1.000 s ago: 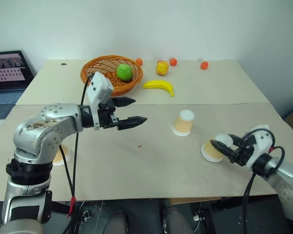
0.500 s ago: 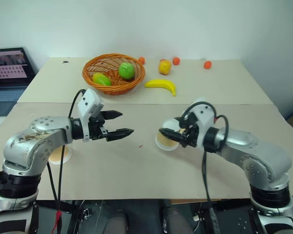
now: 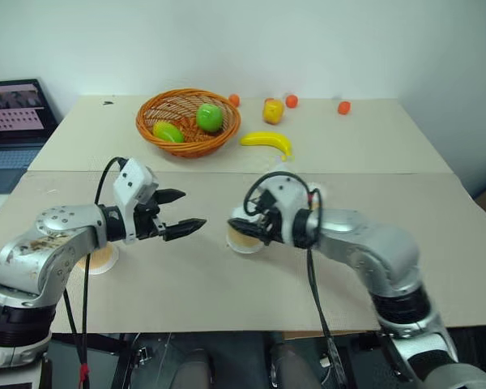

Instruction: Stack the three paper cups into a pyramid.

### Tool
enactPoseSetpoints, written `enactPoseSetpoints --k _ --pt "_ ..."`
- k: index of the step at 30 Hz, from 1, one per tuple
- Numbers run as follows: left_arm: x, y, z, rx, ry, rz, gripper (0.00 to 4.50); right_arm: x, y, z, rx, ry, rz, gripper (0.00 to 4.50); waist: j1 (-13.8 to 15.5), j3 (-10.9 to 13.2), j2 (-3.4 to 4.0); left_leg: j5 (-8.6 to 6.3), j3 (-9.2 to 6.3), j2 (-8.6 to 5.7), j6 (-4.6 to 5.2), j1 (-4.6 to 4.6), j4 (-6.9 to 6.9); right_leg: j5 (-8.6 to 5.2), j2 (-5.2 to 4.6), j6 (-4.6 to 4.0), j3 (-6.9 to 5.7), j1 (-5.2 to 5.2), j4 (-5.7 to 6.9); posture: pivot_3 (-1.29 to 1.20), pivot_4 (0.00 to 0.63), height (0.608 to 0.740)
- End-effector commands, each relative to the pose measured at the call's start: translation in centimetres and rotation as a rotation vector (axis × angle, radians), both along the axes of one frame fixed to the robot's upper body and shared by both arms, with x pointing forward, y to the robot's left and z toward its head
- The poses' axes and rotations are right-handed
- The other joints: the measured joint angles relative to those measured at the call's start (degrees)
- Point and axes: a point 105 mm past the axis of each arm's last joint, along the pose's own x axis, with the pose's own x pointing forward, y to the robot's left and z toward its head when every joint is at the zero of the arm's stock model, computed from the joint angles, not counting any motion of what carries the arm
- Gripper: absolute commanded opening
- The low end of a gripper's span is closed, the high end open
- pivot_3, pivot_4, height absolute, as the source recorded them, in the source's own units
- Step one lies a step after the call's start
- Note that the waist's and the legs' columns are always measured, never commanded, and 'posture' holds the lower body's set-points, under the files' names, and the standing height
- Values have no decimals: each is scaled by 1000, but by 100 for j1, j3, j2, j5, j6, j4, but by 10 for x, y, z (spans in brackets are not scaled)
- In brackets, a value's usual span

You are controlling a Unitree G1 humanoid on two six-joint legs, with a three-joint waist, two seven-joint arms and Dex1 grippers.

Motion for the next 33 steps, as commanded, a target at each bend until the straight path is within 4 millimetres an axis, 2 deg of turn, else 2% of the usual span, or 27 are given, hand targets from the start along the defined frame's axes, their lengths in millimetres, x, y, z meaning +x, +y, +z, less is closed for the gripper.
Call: enactPoseSetpoints --k 1,6,11,13,16,20,23,26,27,31,32,33 --pt "-3 -1 14 3 -68 -1 4500 5 8 11 24 -76 19 2653 -12 0 0 0 0 0 0 0 0 1 0 -2 0 0 1 0 150 737" --pt "-3 -2 16 -1 -76 2 4500 6 17 3 27 -67 49 2653 -12 0 0 0 0 -1 0 -1 0 3 -1 -4 0 0 -1 0 150 737" --pt "-3 -7 18 -2 -79 -16 4500 9 16 2 36 -68 49 2653 -13 0 0 0 -1 0 0 -1 -2 3 0 -5 -1 -1 0 0 150 737" --pt "-3 -8 21 -4 -83 -24 4500 9 14 2 37 -71 47 3584 -13 0 0 0 0 -1 0 0 -1 3 -1 -5 -1 -1 0 0 150 737" --pt "-2 -10 25 -6 -93 -31 4500 9 14 5 44 -76 50 4394 -11 0 0 0 -1 -1 0 0 -1 3 0 -5 -1 -1 1 0 150 737" --pt "0 -11 27 -10 -95 -38 4500 7 12 14 64 -94 60 4466 -13 0 0 0 0 -1 0 0 -1 3 -1 -5 -1 -1 1 0 150 737" --pt "1 -11 26 -9 -93 -41 4500 5 7 32 134 -88 63 4466 -15 0 0 0 0 -1 0 -1 -2 3 0 -5 -1 -1 0 0 150 737" --pt "2 -12 24 -12 -88 -48 4500 -1 -4 60 281 -42 77 4466 -12 1 0 0 -1 -1 0 -2 -2 4 0 -6 -1 -3 3 0 150 737" --pt "3 -13 24 -14 -88 -51 4500 -1 -14 72 337 -25 68 4466 -11 1 -1 0 -2 0 0 -2 -2 4 0 -6 -2 -3 4 0 150 737" --pt "4 -14 24 -15 -87 -57 4500 -3 -43 99 441 1 42 4466 3 5 4 0 -2 -4 0 -3 -1 5 -4 -7 -1 -2 3 0 150 737" --pt "5 -15 23 -15 -87 -62 4500 -3 -55 105 448 -12 27 4466 3 5 4 0 -3 -2 0 -3 -1 5 -3 -7 -3 -1 3 0 150 737" --pt "5 -17 23 -18 -84 -70 4500 0 -81 106 421 -38 -46 4466 4 5 4 0 -3 -3 0 -3 -2 5 -3 -7 -3 -1 0 0 150 737"
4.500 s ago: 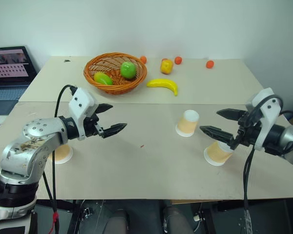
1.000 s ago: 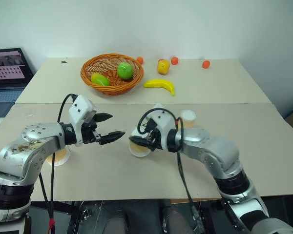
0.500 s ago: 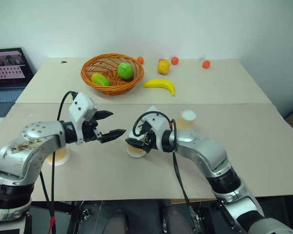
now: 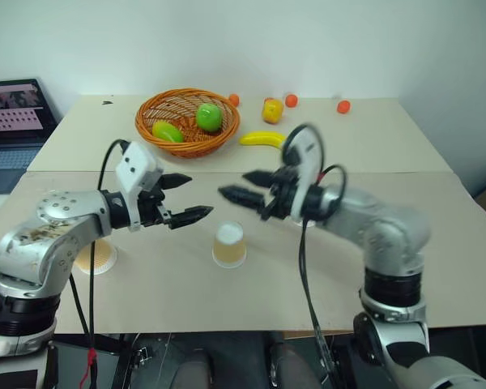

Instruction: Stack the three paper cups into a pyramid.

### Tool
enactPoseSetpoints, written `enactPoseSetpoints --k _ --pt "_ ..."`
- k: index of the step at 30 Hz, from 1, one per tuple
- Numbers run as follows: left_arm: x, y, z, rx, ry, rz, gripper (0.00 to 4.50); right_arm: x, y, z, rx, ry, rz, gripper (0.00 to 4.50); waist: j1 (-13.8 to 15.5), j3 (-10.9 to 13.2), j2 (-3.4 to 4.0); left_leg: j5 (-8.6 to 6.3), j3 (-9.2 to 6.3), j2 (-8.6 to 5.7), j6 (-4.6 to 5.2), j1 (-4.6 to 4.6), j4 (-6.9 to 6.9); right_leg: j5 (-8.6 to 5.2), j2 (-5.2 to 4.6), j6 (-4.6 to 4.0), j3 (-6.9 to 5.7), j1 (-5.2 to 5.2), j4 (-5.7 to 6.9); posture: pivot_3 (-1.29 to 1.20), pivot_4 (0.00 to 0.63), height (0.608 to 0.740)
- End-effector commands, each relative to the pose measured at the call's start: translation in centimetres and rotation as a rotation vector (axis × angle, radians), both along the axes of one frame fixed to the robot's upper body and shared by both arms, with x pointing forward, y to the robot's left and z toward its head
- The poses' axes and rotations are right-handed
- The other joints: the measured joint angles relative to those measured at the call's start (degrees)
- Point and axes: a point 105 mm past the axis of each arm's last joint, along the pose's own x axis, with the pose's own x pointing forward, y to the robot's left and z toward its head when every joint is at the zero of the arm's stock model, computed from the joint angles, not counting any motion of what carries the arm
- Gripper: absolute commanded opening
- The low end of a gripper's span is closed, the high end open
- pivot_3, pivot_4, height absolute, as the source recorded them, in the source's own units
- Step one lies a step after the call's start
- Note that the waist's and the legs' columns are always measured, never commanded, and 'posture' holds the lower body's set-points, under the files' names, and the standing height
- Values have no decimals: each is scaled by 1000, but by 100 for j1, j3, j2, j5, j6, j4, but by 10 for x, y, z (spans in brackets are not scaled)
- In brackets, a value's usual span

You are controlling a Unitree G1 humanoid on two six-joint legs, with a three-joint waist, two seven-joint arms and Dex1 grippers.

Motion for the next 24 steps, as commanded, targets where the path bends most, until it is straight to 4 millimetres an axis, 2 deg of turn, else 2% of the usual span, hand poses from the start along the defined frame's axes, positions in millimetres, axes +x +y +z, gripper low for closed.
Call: enactPoseSetpoints --k 1,2,4,7,11,15,18,24 --pt "1 -3 7 -3 -34 -23 4500 -5 -60 20 -17 -59 -134 4466 36 1 0 0 0 0 0 0 0 0 0 0 0 0 0 0 150 737" --pt "1 -5 7 -4 -34 -30 4500 -5 -80 17 -71 -73 -199 4466 87 1 0 0 -2 -3 0 -4 -3 -1 -3 1 -4 1 -6 0 150 737" --pt "2 -6 7 -5 -34 -36 4500 -7 -96 13 -131 -84 -246 4466 110 0 -1 -2 2 -7 2 -7 -5 -4 -9 5 -5 4 -20 0 150 737" --pt "5 -9 7 -10 -31 -55 4500 -14 -149 -23 -315 -46 -421 4466 111 0 -2 -6 9 -8 8 -8 -10 -6 -10 9 3 3 -23 0 150 737" --pt "3 -14 9 -13 -23 -96 4500 -26 -184 -55 -434 -25 -515 4466 85 1 -1 -12 14 -9 19 -8 -14 -12 -10 14 10 2 -24 0 150 737" --pt "-6 -18 12 -7 -6 -160 4500 -30 -190 -84 -462 -11 -511 4466 -6 2 -1 -12 18 -9 19 2 -4 -37 -8 58 17 13 -18 0 150 737" --pt "-19 -14 8 52 13 -207 4500 -26 -183 -97 -453 -13 -488 4466 -63 6 -8 -9 23 -1 14 29 2 -33 2 57 24 32 -7 0 150 737" --pt "-27 3 5 147 -4 -199 4500 -5 -163 -98 -415 -69 -431 4466 -98 10 0 -7 20 3 12 36 1 -29 11 46 25 29 3 0 150 737"
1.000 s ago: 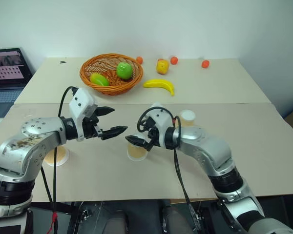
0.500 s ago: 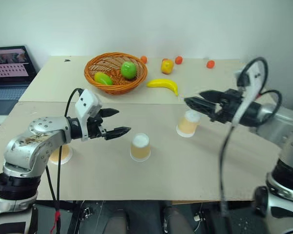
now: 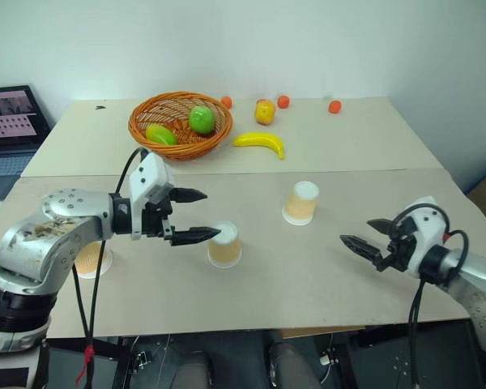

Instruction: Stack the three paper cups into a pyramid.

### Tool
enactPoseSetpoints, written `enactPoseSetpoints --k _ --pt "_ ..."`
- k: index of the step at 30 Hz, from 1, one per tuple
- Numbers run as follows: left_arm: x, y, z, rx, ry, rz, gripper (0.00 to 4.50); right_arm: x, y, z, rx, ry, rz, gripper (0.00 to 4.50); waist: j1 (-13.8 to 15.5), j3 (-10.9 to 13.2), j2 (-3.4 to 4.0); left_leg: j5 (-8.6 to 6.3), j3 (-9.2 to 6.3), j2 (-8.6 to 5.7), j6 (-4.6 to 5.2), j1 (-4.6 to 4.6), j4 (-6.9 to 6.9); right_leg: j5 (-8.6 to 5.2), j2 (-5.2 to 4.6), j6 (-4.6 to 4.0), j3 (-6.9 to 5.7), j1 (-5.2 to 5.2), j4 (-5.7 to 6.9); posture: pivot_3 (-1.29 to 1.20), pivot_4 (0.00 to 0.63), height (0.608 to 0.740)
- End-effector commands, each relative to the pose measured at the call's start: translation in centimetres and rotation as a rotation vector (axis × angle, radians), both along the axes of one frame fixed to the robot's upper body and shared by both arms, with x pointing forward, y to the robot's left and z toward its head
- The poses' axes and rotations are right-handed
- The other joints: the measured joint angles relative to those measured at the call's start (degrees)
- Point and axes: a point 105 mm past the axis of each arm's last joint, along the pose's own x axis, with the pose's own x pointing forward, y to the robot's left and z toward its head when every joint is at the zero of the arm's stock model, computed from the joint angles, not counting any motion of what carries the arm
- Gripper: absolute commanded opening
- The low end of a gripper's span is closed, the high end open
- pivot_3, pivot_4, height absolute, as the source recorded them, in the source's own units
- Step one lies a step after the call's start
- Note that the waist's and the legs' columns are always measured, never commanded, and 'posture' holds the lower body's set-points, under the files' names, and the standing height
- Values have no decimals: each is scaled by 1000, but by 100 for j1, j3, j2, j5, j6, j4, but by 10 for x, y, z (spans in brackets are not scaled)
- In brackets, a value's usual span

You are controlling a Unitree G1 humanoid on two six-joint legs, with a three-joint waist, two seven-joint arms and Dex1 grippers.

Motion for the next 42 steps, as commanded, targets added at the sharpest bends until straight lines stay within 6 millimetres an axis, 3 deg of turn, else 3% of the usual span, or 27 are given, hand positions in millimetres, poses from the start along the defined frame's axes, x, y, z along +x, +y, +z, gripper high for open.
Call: enactPoseSetpoints --k 1,15,36,42 --pt "-4 9 15 38 -89 2 4500 16 12 20 -4 -108 47 4466 3 2 -1 0 -1 0 0 0 0 0 0 0 -1 0 0 0 150 737" --pt "-6 9 22 12 -122 48 4500 59 56 24 45 -160 179 4466 88 4 2 -1 -1 -4 -1 -26 -3 15 -11 -28 -6 -14 -16 0 150 737" --pt "-8 3 26 -43 -126 46 4500 72 42 21 12 -185 164 4466 83 4 2 0 -5 -4 -1 -21 -1 19 -9 -34 -10 -12 -9 0 150 737" --pt "-7 3 27 -44 -132 50 4500 84 30 10 -22 -172 147 4466 76 4 2 0 -3 -4 -1 -20 -1 22 -9 -37 -9 -12 -9 0 150 737"
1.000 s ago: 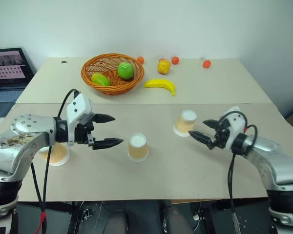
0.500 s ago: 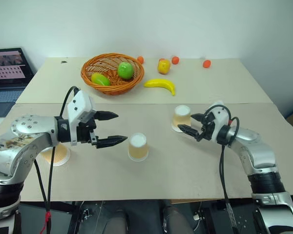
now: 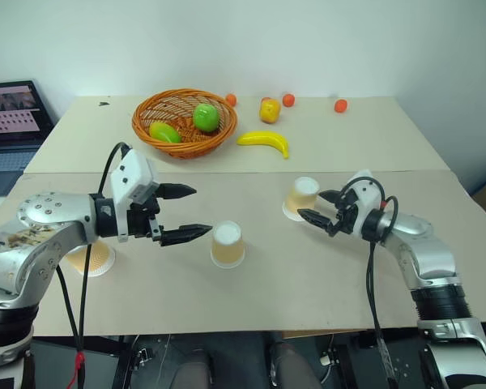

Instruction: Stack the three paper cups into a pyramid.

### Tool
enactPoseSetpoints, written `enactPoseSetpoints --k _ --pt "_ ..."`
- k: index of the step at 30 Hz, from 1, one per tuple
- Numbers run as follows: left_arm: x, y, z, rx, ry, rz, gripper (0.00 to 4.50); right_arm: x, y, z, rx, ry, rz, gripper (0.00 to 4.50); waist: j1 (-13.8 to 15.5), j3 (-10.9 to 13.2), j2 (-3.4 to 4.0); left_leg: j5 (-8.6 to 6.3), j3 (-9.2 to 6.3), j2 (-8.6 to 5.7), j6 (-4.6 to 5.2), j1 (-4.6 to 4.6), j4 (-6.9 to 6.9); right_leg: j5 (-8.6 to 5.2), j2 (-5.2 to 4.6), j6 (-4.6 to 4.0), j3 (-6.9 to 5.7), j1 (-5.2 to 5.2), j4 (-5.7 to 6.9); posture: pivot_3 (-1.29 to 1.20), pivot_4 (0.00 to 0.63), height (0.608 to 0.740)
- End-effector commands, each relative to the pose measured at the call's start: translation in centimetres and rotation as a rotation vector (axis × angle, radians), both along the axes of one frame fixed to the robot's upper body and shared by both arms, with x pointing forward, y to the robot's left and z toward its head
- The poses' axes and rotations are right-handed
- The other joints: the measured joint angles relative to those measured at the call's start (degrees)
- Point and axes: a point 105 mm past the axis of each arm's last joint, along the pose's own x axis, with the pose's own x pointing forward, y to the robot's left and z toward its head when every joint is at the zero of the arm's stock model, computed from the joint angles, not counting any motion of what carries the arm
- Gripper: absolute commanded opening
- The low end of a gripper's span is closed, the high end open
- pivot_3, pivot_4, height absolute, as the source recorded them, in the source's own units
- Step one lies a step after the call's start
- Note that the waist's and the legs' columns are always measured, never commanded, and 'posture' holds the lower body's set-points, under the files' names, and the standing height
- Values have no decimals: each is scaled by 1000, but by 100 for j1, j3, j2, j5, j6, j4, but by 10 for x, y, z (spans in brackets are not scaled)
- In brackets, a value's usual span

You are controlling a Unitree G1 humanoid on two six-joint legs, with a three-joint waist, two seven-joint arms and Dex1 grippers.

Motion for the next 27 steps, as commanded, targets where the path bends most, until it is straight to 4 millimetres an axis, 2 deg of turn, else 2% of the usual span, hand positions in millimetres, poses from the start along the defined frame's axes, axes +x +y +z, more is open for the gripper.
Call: enactPoseSetpoints --k 1,7,27 --pt "-2 -1 10 3 -45 -6 4500 7 -12 9 -25 -58 -10 4466 4 0 0 0 0 0 0 1 0 0 0 0 0 1 0 0 150 737" --pt "-2 1 12 12 -48 1 4500 17 -17 8 -43 -65 -5 4466 -4 0 0 0 0 -1 0 0 0 2 -1 -3 1 2 -1 0 150 737" --pt "-2 -5 11 -6 -56 -2 4500 34 28 21 -31 -101 119 4466 -10 0 1 0 -2 1 -1 4 -1 4 1 -6 0 2 3 0 150 737"
